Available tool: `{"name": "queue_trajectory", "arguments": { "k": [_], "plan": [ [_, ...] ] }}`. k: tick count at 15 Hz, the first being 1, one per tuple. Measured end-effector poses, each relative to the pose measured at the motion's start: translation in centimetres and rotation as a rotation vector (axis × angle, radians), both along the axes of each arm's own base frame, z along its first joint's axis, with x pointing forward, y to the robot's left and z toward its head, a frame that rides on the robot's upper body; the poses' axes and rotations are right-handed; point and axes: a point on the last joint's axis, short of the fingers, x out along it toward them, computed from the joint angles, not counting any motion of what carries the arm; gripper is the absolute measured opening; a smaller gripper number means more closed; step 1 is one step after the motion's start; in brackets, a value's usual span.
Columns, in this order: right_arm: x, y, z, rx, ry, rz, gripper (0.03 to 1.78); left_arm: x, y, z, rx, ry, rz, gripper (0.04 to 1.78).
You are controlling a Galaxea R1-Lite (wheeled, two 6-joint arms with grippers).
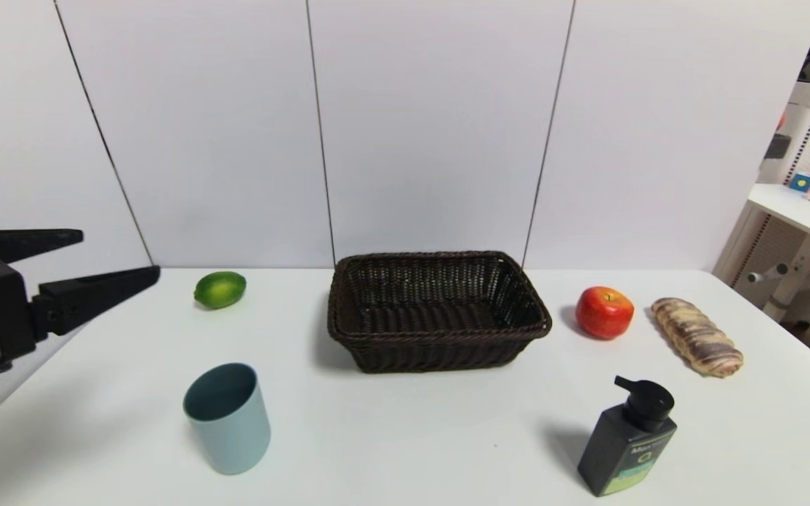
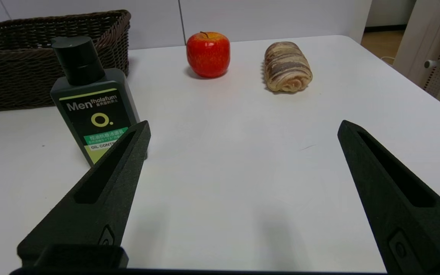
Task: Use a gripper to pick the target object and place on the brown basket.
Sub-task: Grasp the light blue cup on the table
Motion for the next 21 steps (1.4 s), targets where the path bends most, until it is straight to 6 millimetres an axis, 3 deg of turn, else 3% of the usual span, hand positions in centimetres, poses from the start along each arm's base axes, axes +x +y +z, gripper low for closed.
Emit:
{"name": "queue_trajectory", "arguments": {
  "k": [4,11,21],
  "plan": [
    [0.0,0.0,0.0,0.0,0.0,0.0,1.69,1.9,-0.5,-2.9,0.003,0.1,-0.168,1.69],
    [0.0,0.0,0.0,0.0,-0.001,0.0,1.69,3.9,-0.9,-8.9,-0.032,0.052,-0.299,1.69],
    [0.0,0.0,0.0,0.0,0.0,0.0,1.69,3.5,-0.9,-11.9,-0.044,0.155,-0.327,1.69]
  ]
}}
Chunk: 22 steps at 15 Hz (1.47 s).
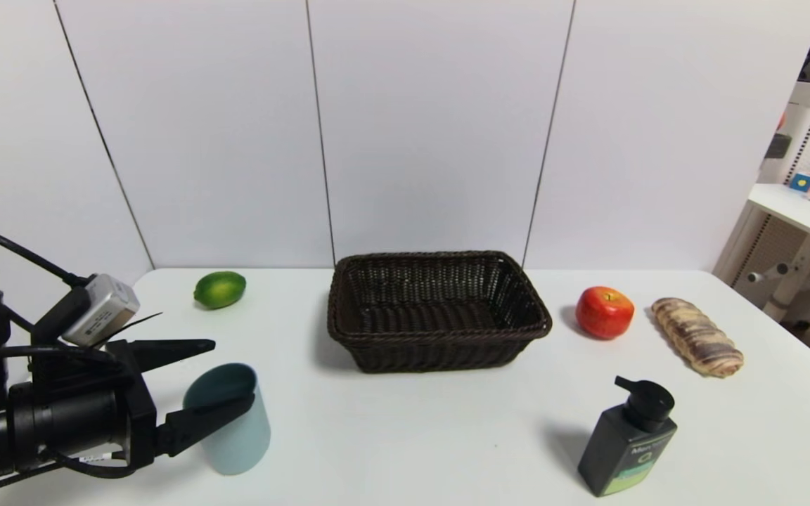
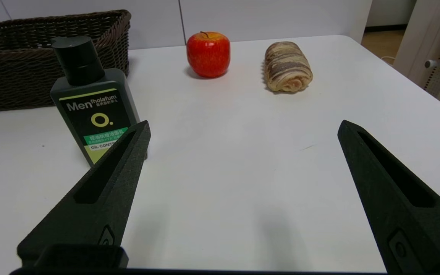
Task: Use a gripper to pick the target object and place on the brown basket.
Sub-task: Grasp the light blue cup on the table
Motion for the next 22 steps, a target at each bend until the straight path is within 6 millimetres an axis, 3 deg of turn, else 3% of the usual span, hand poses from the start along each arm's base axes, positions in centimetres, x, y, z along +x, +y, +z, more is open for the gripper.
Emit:
{"name": "queue_trajectory", "arguments": {
  "k": [22],
  "plan": [
    [0.0,0.0,0.0,0.0,0.0,0.0,1.69,1.9,-0.1,-3.7,0.022,0.202,0.002,1.69]
  ]
}}
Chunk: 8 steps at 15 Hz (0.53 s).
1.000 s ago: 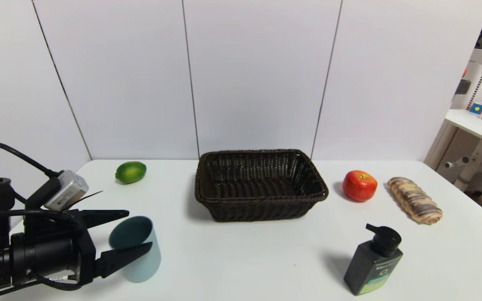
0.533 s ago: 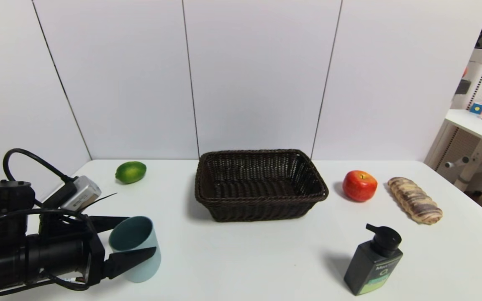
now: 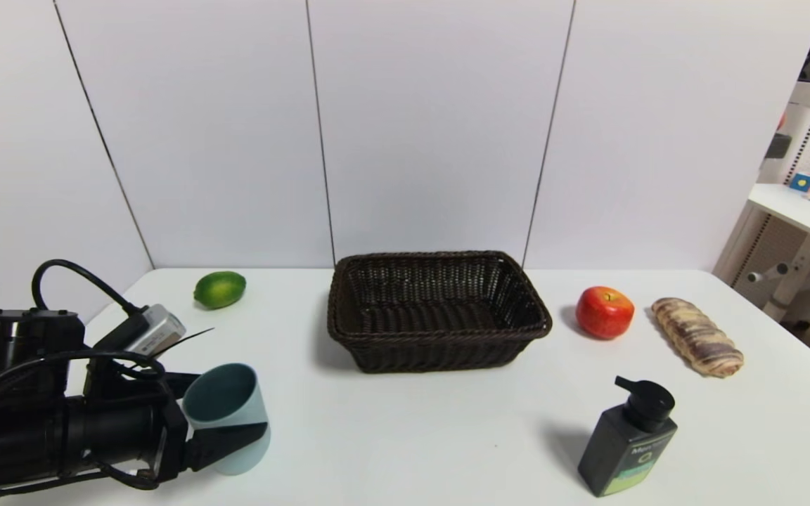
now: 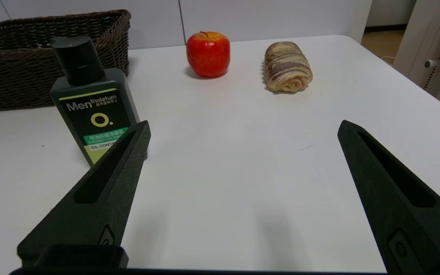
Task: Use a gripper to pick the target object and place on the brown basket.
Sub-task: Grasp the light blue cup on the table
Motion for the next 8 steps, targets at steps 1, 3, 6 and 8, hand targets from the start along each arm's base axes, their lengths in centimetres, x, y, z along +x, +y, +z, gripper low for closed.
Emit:
{"name": "queue_trajectory", "arguments": {
  "k": [1,3,6,8],
  "plan": [
    [0.0,0.0,0.0,0.0,0.0,0.0,1.69,0.06,-0.01,-0.1,0.0,0.005,0.0,1.69],
    [0.0,0.0,0.0,0.0,0.0,0.0,1.69,0.14,-0.01,-0.24,0.001,0.012,0.0,1.69],
    [0.0,0.0,0.0,0.0,0.0,0.0,1.69,0.2,-0.02,-0.39,0.004,0.019,-0.002,1.31],
    [0.0,0.0,0.0,0.0,0.0,0.0,1.69,0.3,-0.03,-0.49,0.016,0.008,-0.013,1.17]
  ]
}}
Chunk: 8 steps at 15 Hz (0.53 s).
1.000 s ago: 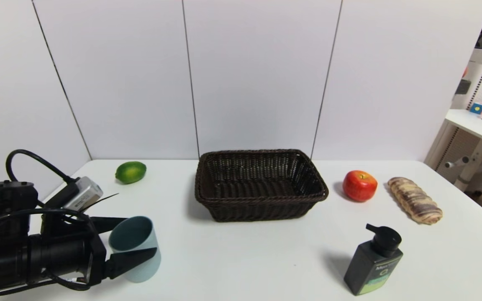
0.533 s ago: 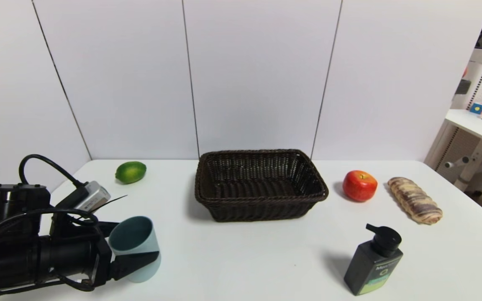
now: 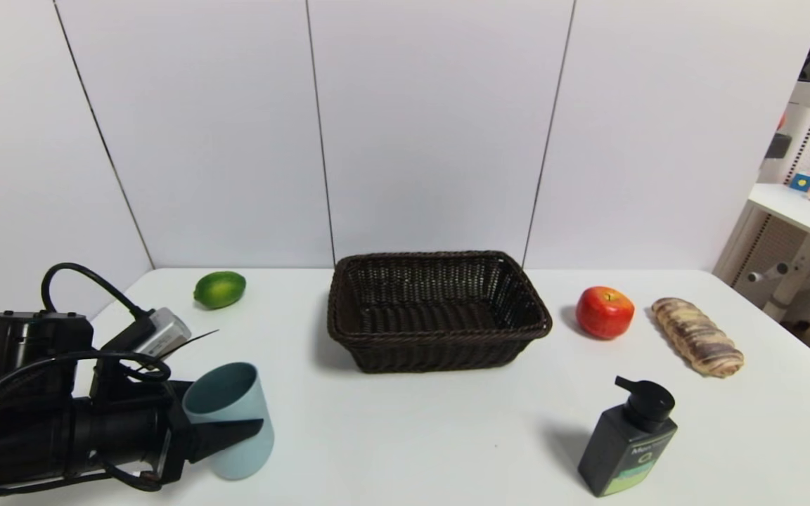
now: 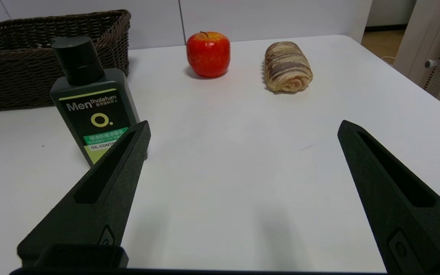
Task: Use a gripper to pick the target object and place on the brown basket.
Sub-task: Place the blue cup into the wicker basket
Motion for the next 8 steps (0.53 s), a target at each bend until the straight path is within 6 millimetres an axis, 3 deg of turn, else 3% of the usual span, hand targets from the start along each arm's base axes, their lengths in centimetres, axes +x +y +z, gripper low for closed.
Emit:
{"name": "queue_trajectory", "arguments": {
  "k": [6,8],
  "plan": [
    [0.0,0.0,0.0,-0.001,0.0,0.0,1.69,0.2,0.0,0.0,0.002,-0.007,-0.002,1.14],
    [0.0,0.0,0.0,0.0,0.0,0.0,1.69,0.9,-0.1,0.9,-0.002,-0.085,-0.004,1.14]
  ]
}}
